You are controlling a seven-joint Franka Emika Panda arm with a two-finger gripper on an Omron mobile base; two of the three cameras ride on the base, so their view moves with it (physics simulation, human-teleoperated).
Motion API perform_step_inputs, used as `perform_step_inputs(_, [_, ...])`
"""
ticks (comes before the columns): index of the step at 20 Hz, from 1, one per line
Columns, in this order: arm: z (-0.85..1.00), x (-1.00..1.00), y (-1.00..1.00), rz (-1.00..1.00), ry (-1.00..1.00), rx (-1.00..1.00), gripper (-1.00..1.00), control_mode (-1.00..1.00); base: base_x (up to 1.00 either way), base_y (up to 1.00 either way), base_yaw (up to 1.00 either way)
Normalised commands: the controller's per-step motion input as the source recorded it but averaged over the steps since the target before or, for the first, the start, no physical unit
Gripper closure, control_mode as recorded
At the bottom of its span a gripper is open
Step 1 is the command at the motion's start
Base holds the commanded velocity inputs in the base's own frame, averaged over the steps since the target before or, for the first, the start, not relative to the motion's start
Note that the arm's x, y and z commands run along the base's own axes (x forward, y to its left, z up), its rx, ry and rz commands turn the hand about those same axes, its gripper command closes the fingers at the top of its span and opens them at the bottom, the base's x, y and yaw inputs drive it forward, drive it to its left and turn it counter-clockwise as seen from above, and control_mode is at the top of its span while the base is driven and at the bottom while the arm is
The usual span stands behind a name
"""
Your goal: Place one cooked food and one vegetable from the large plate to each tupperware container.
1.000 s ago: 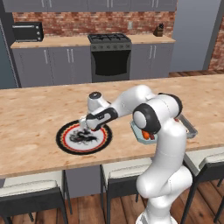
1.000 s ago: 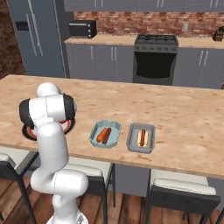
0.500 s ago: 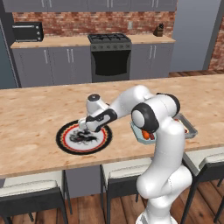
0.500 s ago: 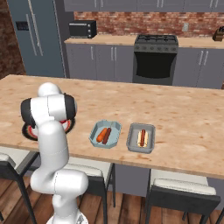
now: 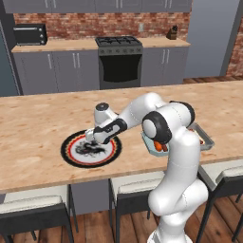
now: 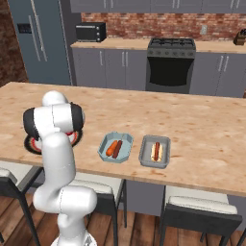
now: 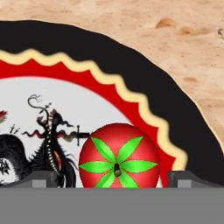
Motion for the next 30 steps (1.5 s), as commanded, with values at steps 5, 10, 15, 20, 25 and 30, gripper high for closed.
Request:
perform_step_inputs(5, [0.00,0.00,0.00,0.00,0.00,0.00,1.00,-1.00,0.00,0.00,0.00])
perform_step_inputs(10, [0.00,0.01,0.00,0.00,0.00,0.00,1.00,-1.00,0.00,0.00,0.00])
perform_step_inputs(15, [0.00,0.00,-0.01,-0.01,0.00,0.00,1.00,-1.00,0.00,0.00,0.00])
perform_step_inputs(20, [0.22,-0.12,-0.38,-0.08,0.00,-0.04,1.00,-1.00,0.00,0.00,0.00])
perform_step_inputs(25, [0.68,-0.25,-0.75,-0.06,0.00,-0.07,1.00,-1.00,0.00,0.00,0.00])
perform_step_inputs(30, [0.90,-0.45,-0.84,-0.06,0.00,-0.01,1.00,-1.00,0.00,0.00,0.00])
